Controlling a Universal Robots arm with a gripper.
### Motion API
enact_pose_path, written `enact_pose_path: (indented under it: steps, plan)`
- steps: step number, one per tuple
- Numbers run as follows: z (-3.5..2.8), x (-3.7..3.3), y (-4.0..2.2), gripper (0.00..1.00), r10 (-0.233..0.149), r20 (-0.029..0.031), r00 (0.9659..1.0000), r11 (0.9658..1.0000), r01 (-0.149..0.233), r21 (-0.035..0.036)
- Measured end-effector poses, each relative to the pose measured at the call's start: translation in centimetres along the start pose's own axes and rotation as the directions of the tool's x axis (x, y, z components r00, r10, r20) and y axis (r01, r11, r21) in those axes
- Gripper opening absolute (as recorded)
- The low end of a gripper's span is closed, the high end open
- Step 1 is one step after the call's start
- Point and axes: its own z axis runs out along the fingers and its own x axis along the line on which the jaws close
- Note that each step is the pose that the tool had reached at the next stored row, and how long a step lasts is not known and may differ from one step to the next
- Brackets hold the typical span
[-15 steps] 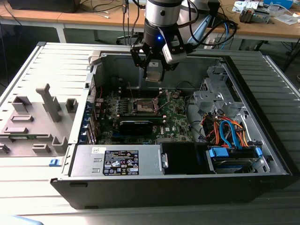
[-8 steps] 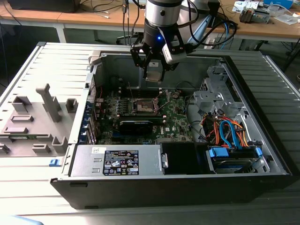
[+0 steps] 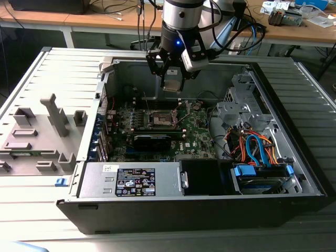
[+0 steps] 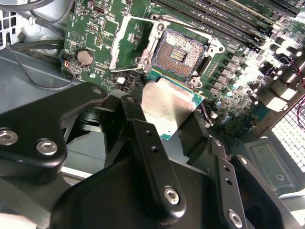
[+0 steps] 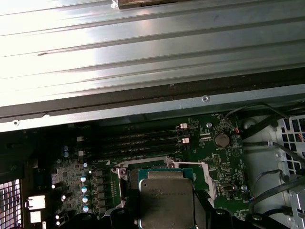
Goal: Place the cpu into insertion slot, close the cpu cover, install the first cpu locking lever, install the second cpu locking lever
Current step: 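Place the cpu into insertion slot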
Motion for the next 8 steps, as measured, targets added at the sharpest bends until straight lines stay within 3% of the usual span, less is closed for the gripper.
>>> enact_pose_path:
  steps: [8]
  plan:
    - [0.01, 0.0, 0.0, 0.55, 0.005, 0.0005, 1.0, 1.0, -0.005, 0.0]
